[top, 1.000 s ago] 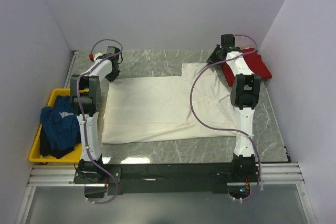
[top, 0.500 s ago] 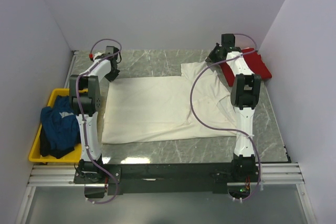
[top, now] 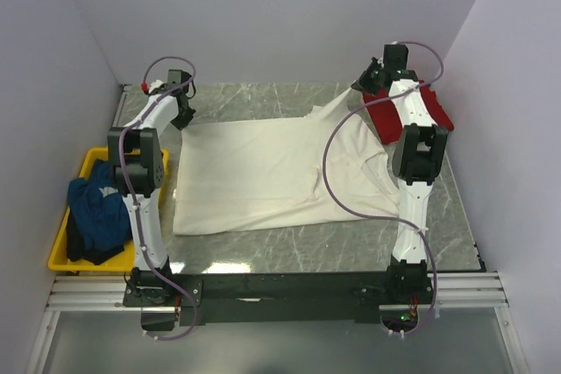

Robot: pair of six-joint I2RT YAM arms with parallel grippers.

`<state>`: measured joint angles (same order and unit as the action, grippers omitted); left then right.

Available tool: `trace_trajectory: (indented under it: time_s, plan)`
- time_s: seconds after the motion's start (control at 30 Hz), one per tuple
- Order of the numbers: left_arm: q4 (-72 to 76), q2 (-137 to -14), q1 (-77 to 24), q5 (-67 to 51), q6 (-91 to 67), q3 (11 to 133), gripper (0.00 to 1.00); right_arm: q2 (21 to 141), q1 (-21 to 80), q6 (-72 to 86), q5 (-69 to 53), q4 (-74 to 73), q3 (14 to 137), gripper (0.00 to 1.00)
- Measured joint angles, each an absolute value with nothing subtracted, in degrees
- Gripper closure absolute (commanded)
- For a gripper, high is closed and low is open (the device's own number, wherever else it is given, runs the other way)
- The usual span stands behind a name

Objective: Fold and stack the t-shirts
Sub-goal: Fold the tshirt

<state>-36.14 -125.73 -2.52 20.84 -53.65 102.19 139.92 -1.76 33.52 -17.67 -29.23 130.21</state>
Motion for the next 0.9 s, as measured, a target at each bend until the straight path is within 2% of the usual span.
trace_trajectory:
  time_s: [0.4, 0.57, 0.9]
  plan:
    - [-34.9, -123.3, -1.0, 19.2, -52.8, 102.2, 0.99, 136.1, -1.7, 31.6, -19.1, -29.6, 128.4, 1.00]
    - [-34.5, -120.4, -0.9, 18.2, -52.5, 100.1, 1.00, 128.5, -1.4, 31.0, -17.6, -29.7, 119.3, 1.00]
    - [-30.9, -109.9, -0.8, 14.2, -51.9, 89.6, 0.99, 110.2, -0.7, 32.0, -14.0, -24.8, 92.7, 1.00]
